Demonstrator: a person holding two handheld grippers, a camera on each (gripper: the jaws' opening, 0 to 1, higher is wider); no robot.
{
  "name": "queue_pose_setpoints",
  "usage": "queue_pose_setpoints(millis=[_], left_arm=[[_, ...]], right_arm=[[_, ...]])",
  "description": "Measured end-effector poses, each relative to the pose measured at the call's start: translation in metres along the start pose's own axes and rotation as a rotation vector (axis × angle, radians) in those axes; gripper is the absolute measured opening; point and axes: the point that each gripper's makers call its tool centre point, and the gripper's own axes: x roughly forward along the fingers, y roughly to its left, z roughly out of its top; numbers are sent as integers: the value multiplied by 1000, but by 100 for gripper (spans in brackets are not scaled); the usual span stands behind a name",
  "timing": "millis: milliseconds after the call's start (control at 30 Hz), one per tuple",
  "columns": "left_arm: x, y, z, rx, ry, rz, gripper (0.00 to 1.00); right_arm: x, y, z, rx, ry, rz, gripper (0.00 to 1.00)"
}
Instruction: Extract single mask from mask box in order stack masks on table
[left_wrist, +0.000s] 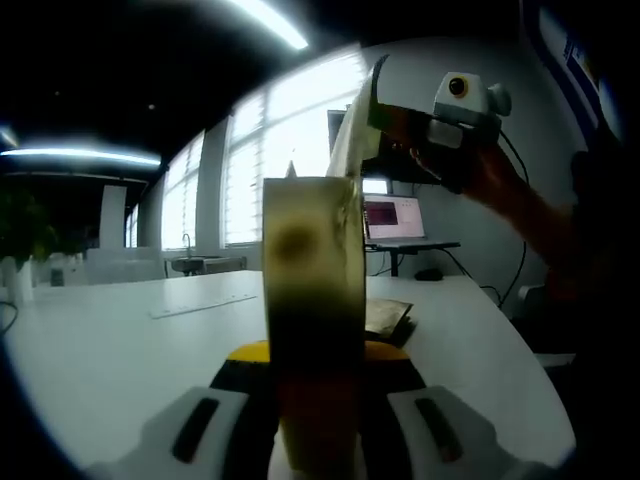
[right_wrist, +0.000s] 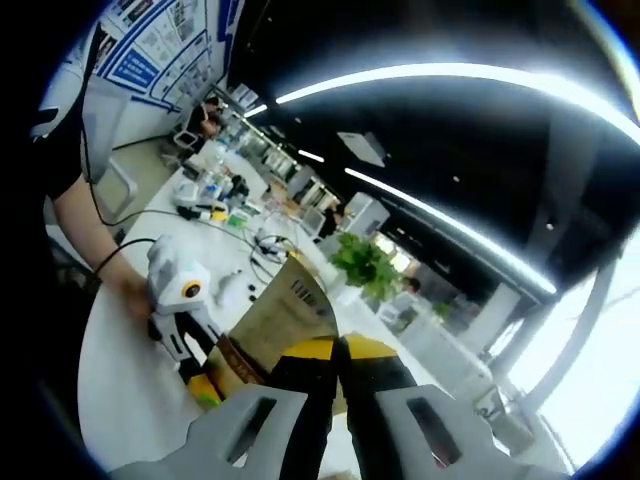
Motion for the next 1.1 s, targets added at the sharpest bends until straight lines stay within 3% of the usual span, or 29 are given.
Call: queue_pose_setpoints(millis=[333,633,800,867,1100], left_arm=[[-1,-2,0,5,3,-1,31],[-1,-2,1,2,3,0,31],[0,-1,0,2,3,-1,31],[0,-1,0,3,4,-1,31],[0,-1,0,4,5,0,31]], right_arm=[[-3,-6,0,14,2,-39,0],[-9,-22,15,26,-21,-93,0],[-12,-29,15,33,-32,-114,0],[-17,-35,22,41,-72,-143,0],[-21,-41,34,17,-75,-174,0]])
